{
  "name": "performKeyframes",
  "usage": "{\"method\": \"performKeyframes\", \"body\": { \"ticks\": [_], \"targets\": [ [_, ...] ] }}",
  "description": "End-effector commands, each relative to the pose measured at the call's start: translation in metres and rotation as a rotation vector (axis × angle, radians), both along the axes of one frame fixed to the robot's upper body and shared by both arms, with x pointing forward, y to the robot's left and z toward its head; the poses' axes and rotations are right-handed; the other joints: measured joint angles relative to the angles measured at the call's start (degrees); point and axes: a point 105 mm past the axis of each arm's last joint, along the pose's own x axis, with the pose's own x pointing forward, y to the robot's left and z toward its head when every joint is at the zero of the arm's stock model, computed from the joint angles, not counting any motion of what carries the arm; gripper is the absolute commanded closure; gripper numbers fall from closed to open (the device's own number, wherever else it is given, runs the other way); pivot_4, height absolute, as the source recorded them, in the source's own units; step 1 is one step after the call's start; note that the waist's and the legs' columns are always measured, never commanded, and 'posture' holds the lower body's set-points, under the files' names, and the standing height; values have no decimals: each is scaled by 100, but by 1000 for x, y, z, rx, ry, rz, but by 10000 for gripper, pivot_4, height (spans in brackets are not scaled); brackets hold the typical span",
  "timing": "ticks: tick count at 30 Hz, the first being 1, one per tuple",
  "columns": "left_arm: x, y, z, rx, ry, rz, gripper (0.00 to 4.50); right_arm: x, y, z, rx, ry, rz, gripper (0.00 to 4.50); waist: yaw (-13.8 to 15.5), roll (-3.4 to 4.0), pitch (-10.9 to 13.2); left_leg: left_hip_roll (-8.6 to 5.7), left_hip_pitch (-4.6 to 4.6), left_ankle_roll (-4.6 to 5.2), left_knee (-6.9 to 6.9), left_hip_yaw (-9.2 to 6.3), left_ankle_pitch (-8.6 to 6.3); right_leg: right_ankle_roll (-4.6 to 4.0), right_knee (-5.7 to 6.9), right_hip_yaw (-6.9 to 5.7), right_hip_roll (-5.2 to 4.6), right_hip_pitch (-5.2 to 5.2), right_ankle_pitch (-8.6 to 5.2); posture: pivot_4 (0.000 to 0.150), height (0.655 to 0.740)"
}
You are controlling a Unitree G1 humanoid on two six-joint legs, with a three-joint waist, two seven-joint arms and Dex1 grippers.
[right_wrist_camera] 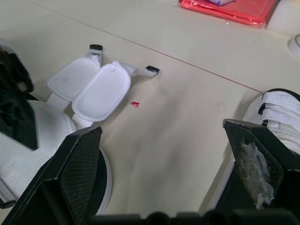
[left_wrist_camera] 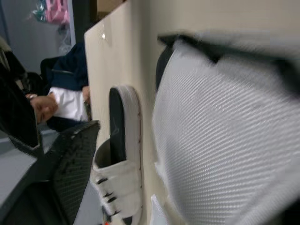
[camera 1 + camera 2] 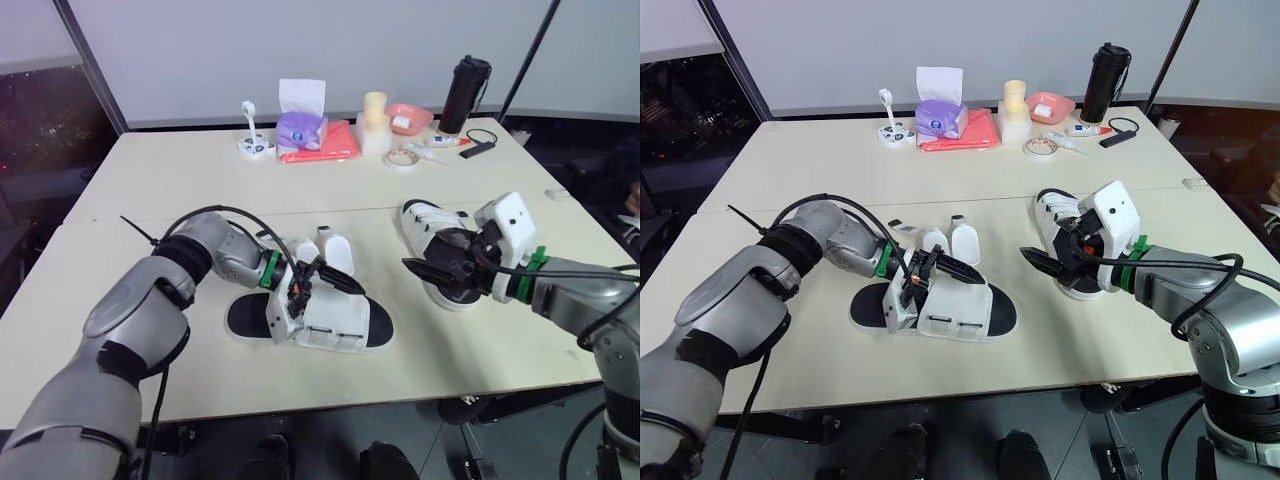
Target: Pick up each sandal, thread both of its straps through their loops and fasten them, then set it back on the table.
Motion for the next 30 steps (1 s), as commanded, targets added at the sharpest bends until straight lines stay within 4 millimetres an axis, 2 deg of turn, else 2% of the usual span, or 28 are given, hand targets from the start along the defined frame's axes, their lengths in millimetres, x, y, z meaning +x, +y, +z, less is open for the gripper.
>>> {"method": "performKeyframes", "body": {
  "ticks": [1,6,10,11,12,13,15,18,21,26,30],
  "targets": [
    [4,20,11,-8,41,63,349,-2,5,9,-7,-52,24,0,6,0,0,0,0,0,1,0,0,0,0,0,0,0,0,1500,7344],
    [22,50,24,-39,60,239,349,-2,10,6,-7,-42,43,0,-2,0,0,0,0,0,1,0,0,0,1,0,0,0,0,1500,7344],
    [42,66,27,-130,194,475,349,-2,13,3,-6,-35,55,0,33,-1,0,-3,-1,0,8,-2,0,0,1,-4,0,4,0,1500,7344],
    [47,72,28,-144,280,570,349,-2,13,2,-5,-33,58,0,37,-3,1,-3,-1,1,10,-2,0,0,0,-6,0,6,0,1500,7344],
    [56,78,29,-167,447,711,349,-2,14,1,-5,-31,62,0,36,-6,3,-4,-2,1,13,-3,0,0,0,-8,0,8,0,1500,7344],
    [58,77,28,-183,656,773,349,-2,15,1,-4,-30,66,0,20,-7,3,-5,-6,2,17,-5,0,0,-2,-17,0,8,0,1500,7344],
    [52,77,27,-184,1037,761,349,-1,17,0,-2,-28,72,0,-10,-6,2,-5,-7,5,17,-4,-1,1,-1,-19,0,8,-1,1500,7344],
    [36,86,18,-94,1324,705,349,0,20,-1,0,-23,82,0,-121,-4,1,-3,-4,7,15,-6,-3,6,4,-21,0,10,-4,1500,7344],
    [28,91,6,-38,1404,702,8774,1,22,-2,3,-20,90,0,-202,-4,1,-2,-4,7,13,-13,-3,7,19,-24,0,3,-4,1500,7344],
    [20,90,-5,19,1406,681,34272,0,26,-5,11,0,103,0,-262,-4,1,1,1,7,14,-10,-2,7,46,-26,0,-6,-4,1500,7344],
    [25,87,4,-56,1417,658,34272,-7,31,-22,4,53,127,0,-249,-5,1,1,1,7,17,-10,-2,7,53,-26,0,-7,-5,1500,7344]
  ]
}}
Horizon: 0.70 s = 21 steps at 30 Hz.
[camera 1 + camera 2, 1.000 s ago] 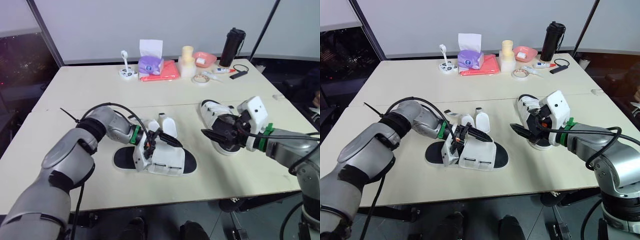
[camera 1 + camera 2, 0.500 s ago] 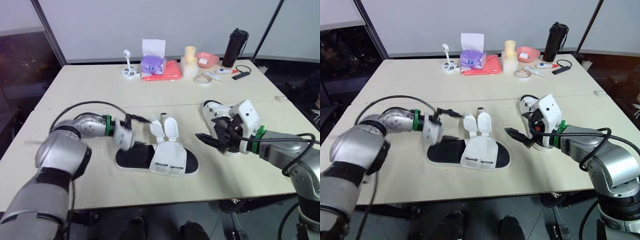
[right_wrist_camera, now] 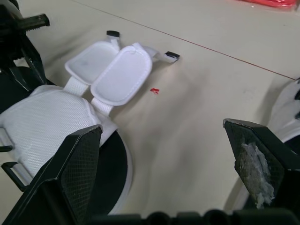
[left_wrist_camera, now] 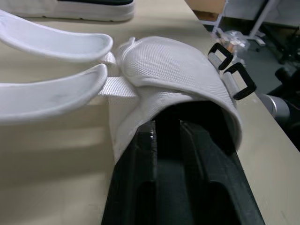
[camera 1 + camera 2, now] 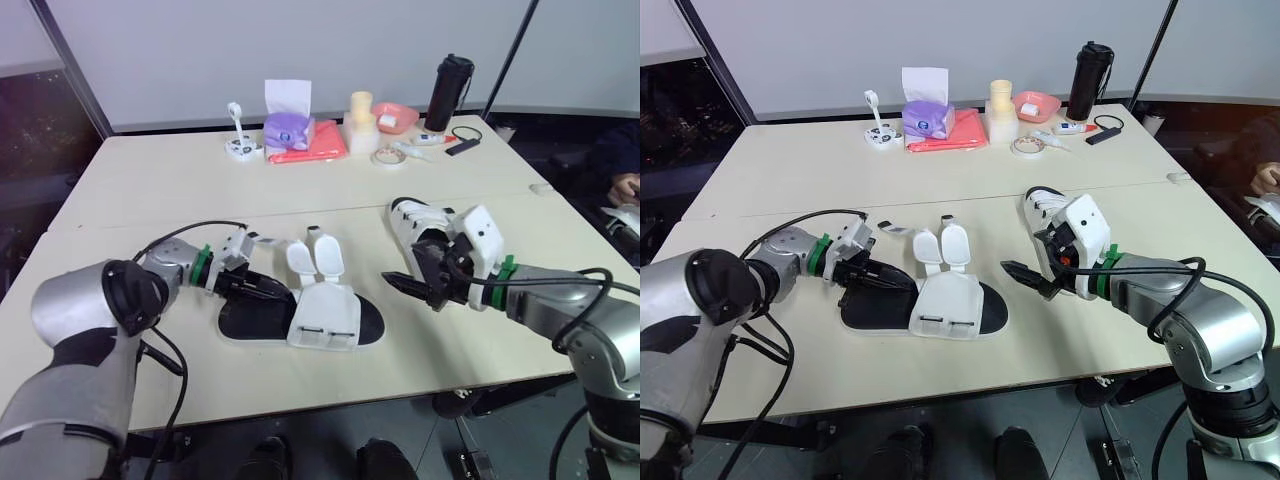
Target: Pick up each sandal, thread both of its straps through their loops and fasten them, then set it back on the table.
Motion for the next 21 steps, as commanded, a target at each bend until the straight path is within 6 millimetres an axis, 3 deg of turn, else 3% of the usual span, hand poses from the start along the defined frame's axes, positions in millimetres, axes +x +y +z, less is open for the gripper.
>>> {"method": "performKeyframes", "body": {
  "ticks": [1,4,7,14,21],
  "targets": [
    [8,-3,20,-92,-22,41,34272,-9,10,-10,-11,12,45,0,19,-1,0,0,0,0,0,0,0,0,0,0,0,0,0,1500,7344],
    [13,-2,32,-147,-1,82,34272,-15,18,-22,-18,41,72,0,16,-1,0,0,0,0,1,1,0,1,1,0,0,0,0,1500,7344],
    [19,4,44,-200,33,134,35083,-20,24,-35,-46,62,101,8611,10,-1,0,0,-1,0,5,2,0,1,6,1,0,-3,-1,1500,7344],
    [26,14,55,-270,101,234,35083,-26,32,-49,-79,72,152,43442,-13,-1,0,2,1,0,5,3,0,4,12,0,0,-5,-2,1500,7344],
    [29,14,29,-236,215,327,35083,-28,48,-66,-96,90,230,44387,-9,-1,0,1,2,0,6,3,0,4,13,0,0,-5,-2,1500,7344]
  ]
}}
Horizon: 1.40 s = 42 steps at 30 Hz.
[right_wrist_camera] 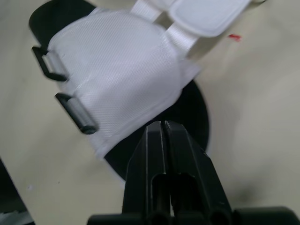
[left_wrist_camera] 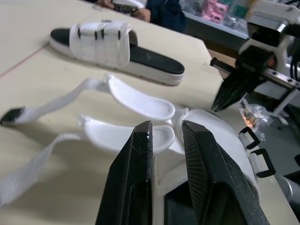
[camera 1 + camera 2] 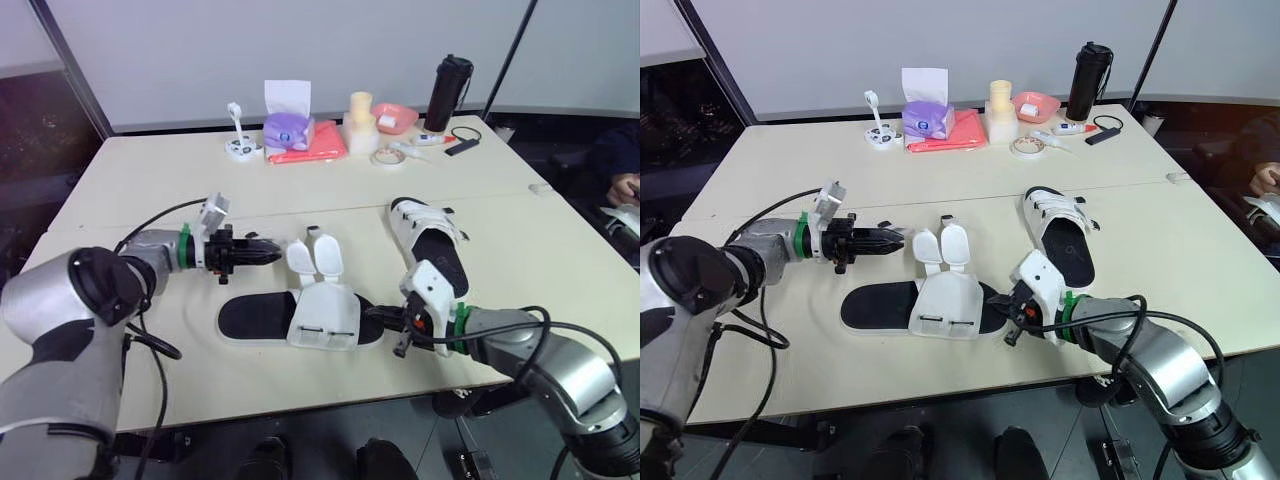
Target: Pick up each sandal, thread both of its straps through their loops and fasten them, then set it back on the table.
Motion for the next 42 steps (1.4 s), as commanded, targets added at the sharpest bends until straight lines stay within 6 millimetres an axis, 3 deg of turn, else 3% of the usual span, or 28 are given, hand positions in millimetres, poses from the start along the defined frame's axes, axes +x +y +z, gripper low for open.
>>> {"method": "performKeyframes", "body": {
  "ticks": [1,4,6,7,12,13,22,28,42],
  "targets": [
    [3,1,-13,-12,71,73,35083,-2,12,-5,12,-18,61,44387,-8,0,0,0,1,0,0,0,0,0,0,0,0,0,0,1500,7344],
    [6,0,-21,-5,96,115,35083,-3,15,-14,5,-3,91,44387,-19,0,0,0,1,0,0,0,0,0,4,0,0,-3,0,1500,7344],
    [6,1,-26,5,113,137,29798,-4,18,-20,0,3,108,45000,-17,-1,0,0,1,0,1,0,0,0,4,0,0,-3,0,1500,7344],
    [7,1,-27,0,128,151,26826,-3,19,-22,-2,3,110,45000,-21,-1,0,0,1,0,2,0,0,0,4,0,0,-2,0,1500,7344],
    [11,-4,-24,-79,264,187,2705,-3,19,-34,-61,-10,144,45000,-29,-5,-2,1,8,0,2,1,0,0,7,0,0,2,0,1500,7344],
    [11,-5,-24,-85,285,189,1216,-3,19,-35,-65,-14,151,45000,-29,-5,-2,1,10,0,2,1,0,0,8,0,0,3,0,1500,7344],
    [23,-37,-16,-316,642,295,1216,-2,22,-37,-87,-33,174,45000,-31,-8,-5,2,14,0,5,0,0,1,10,0,1,7,-1,1500,7344],
    [37,-55,-20,-434,767,405,1216,-1,23,-37,-90,-39,169,45000,-33,-8,-5,2,16,-1,8,0,0,1,12,0,1,8,-1,1500,7344],
    [67,-45,-5,-608,775,510,1216,0,23,-37,-97,-42,158,45000,-19,-8,-6,4,19,-1,11,1,0,-1,13,4,1,11,0,1500,7344]
  ]
}}
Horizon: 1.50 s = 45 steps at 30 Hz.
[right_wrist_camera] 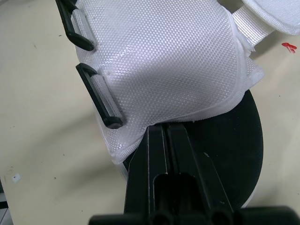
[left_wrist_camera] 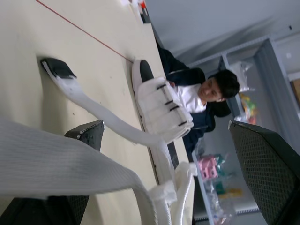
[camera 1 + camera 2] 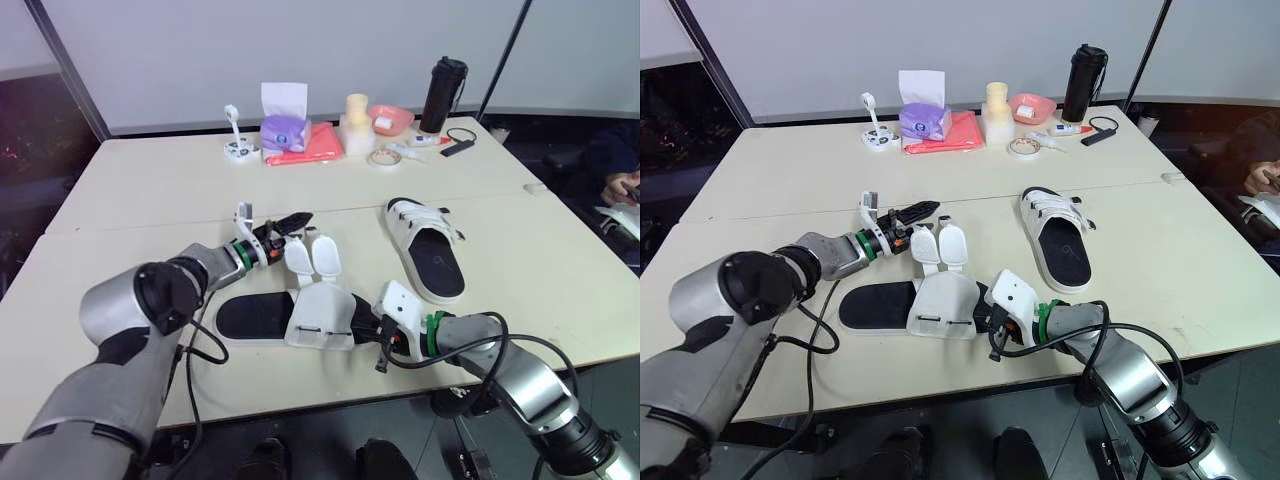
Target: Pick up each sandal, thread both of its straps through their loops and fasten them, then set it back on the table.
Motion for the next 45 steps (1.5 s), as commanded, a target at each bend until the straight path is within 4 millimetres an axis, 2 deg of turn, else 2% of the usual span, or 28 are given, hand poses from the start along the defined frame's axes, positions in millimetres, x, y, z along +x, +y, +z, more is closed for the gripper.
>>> {"method": "performKeyframes", "body": {
  "ticks": [1,7,13,16,23,27,32,35,40,45],
  "targets": [
    [8,4,17,-41,-48,17,1216,-5,2,-9,-11,42,11,45000,2,0,0,0,0,0,0,0,0,0,0,0,0,0,0,1500,7344],
    [12,3,28,-66,-95,7,1216,-4,3,-9,-12,43,11,45000,5,1,-1,1,1,0,3,-1,0,-1,0,2,0,3,0,1500,7344],
    [0,1,38,-65,-145,24,1216,-3,3,-8,-10,41,9,45000,11,0,-1,8,1,-1,2,-4,-1,-3,-1,9,0,2,1,1500,7344],
    [-5,2,43,-64,-160,39,9603,-3,3,-8,-10,41,7,45000,35,0,-1,8,2,-2,4,-7,-1,-4,-2,10,0,2,1,1500,7344],
    [-19,1,62,-59,-240,2,44587,-2,3,-8,-9,40,5,45000,125,-1,-2,8,6,-3,8,-5,-1,-6,-2,18,-1,5,2,1500,7344],
    [-38,-7,71,-29,-332,-92,44587,-2,3,-8,-9,41,5,45000,131,-1,-2,7,9,-4,8,-2,-2,-7,-6,21,-1,9,3,1500,7344],
    [-85,-23,79,61,-527,-327,44587,-1,3,-8,-10,40,6,45000,127,1,-2,9,22,-5,0,2,-2,-10,-10,30,-1,16,3,1500,7344],
    [-112,-30,79,181,-692,-445,44587,0,2,-9,-12,39,5,45000,140,2,-3,11,54,-6,-15,4,-3,-14,-25,34,-1,45,4,1500,7344],
    [-146,-36,47,414,-895,-655,44587,0,2,-9,-16,41,7,45000,139,12,-9,21,68,-8,-52,12,-2,-35,-78,38,2,58,16,1500,7344],
    [-157,-37,15,567,-1057,-783,44587,1,1,-10,-16,40,6,45000,159,14,-9,23,67,-7,-60,12,-2,-40,-95,37,2,60,18,1500,7344]
  ]
}}
